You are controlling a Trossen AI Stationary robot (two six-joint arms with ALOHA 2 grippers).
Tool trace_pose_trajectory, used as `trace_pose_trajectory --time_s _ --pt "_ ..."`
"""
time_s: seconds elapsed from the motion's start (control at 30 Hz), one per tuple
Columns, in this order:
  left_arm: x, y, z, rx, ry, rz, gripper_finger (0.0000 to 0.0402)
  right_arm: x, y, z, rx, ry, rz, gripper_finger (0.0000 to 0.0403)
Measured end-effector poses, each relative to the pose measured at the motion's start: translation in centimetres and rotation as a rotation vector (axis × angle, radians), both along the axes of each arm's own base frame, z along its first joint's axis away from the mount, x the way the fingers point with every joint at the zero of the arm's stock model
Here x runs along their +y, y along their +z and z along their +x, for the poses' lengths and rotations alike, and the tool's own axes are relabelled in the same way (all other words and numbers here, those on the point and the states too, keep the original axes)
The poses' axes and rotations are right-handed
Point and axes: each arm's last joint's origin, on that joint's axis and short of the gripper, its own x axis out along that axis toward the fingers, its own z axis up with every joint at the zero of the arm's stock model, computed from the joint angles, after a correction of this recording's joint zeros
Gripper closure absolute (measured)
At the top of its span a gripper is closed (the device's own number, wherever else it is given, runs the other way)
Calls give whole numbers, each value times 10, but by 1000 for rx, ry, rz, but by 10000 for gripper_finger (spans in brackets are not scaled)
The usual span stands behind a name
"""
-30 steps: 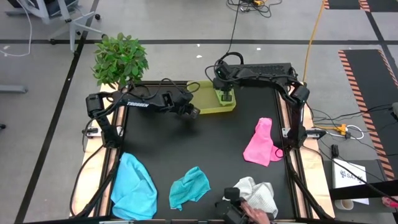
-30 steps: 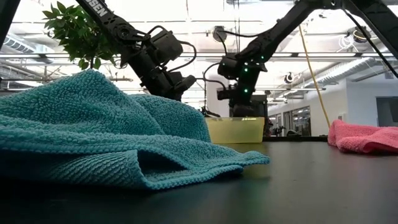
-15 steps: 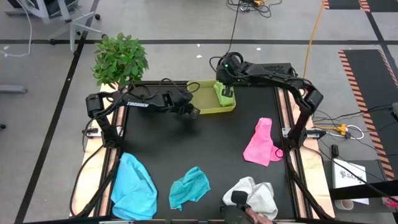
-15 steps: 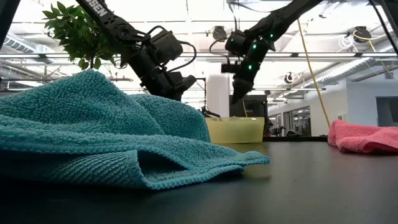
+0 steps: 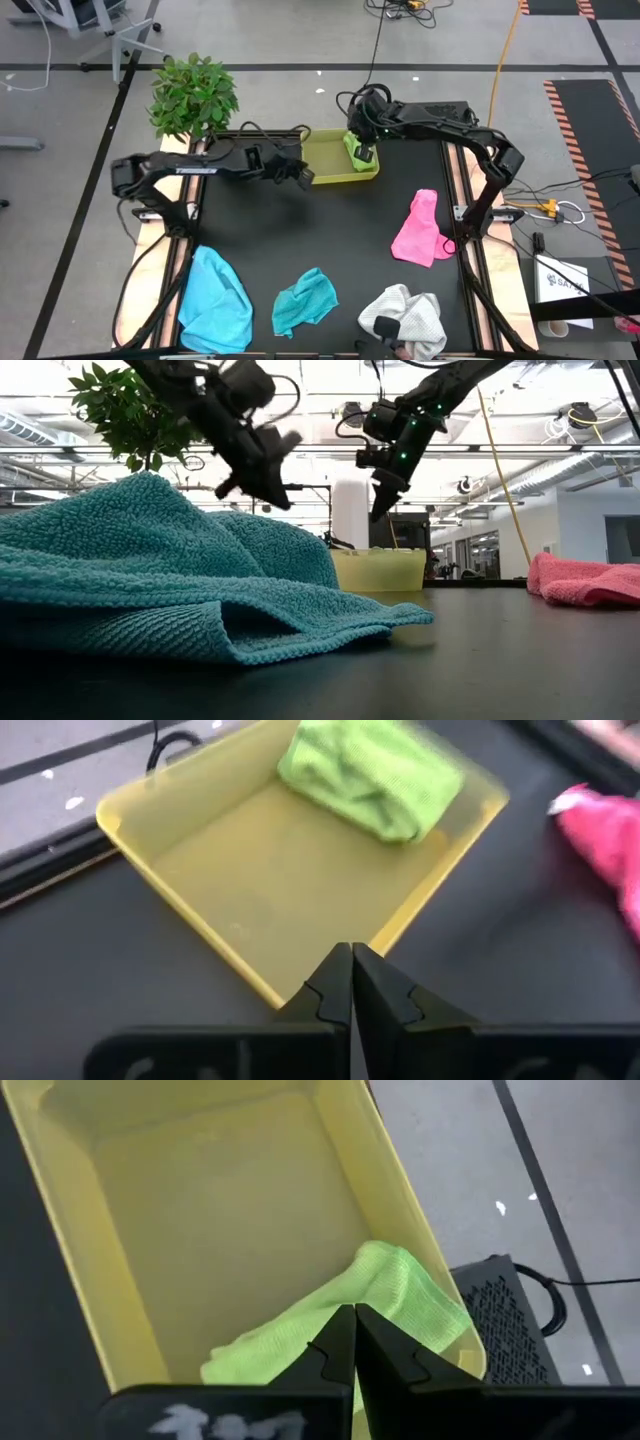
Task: Fold microfiber towels
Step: Put the green microfiber cloth into the bin
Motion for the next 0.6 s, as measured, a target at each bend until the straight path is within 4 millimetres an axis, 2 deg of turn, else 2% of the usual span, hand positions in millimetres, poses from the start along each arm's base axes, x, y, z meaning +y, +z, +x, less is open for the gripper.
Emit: trace_pose_trajectory --time_s 0.13,0.4,0.6 --pt "-9 8 -6 12 6 -2 382 -8 -10 2 20 18 -13 403" --pt "-22 8 -5 25 -25 -10 398 -26 -36 2 62 -11 17 403" --pt "-26 8 -4 17 -3 -15 382 -35 -56 1 74 -12 91 403"
